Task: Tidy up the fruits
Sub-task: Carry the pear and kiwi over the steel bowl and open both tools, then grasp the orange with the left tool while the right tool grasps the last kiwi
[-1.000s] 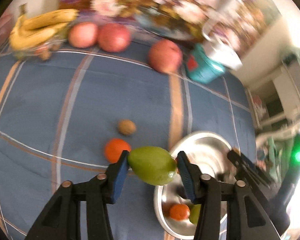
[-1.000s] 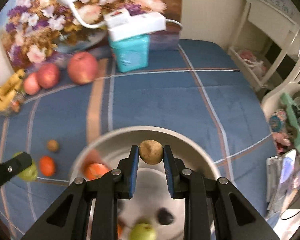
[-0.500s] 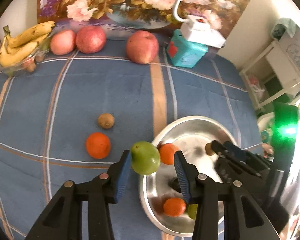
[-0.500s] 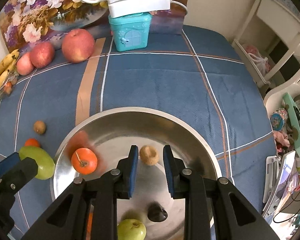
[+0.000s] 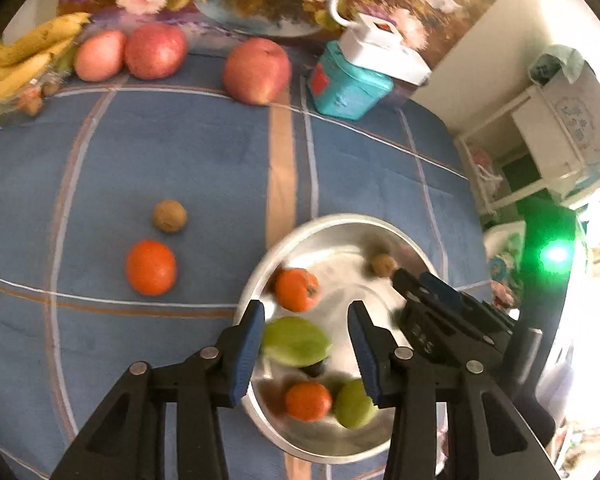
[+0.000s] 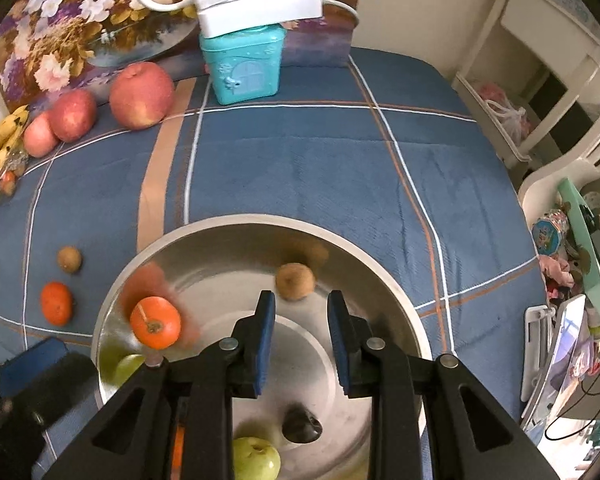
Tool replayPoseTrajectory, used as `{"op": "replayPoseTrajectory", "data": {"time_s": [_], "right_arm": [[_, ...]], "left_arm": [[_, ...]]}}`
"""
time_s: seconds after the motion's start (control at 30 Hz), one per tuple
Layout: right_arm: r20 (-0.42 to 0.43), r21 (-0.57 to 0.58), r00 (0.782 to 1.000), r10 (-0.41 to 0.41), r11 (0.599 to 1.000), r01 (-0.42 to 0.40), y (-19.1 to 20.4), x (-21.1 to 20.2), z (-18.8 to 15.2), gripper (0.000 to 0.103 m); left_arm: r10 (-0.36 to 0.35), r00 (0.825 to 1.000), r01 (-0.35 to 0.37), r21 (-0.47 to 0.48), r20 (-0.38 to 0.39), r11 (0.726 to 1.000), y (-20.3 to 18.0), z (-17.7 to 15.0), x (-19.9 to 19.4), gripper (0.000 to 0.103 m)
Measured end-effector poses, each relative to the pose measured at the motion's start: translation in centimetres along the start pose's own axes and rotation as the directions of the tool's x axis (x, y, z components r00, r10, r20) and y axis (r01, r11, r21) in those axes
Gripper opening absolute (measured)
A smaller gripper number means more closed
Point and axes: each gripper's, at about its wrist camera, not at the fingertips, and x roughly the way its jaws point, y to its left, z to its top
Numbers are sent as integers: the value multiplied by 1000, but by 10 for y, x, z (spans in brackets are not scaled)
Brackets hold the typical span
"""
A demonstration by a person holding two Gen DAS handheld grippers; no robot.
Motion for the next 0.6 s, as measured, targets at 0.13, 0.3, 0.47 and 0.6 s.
{"op": "replayPoseTrajectory", "data": {"time_s": [0.13, 0.3, 0.47, 0.6], "right_arm": [[9, -20, 1000, -4, 1000, 4, 6, -1, 1, 53], [15, -36, 1000, 5, 999, -4, 14, -1, 2, 70], [18, -89, 1000, -16, 996, 18, 26, 2, 3, 74], [28, -105, 1000, -13, 994, 16, 34, 1, 3, 85]], "left_arm": [[86, 996, -85, -40, 28, 996, 16, 5, -3, 67], [175, 983, -170, -101, 47, 980, 40, 12, -5, 85], [242, 967, -231, -119, 83, 966, 54, 14, -7, 103], [290, 952, -278, -126, 93, 952, 61, 15, -7, 103]]}}
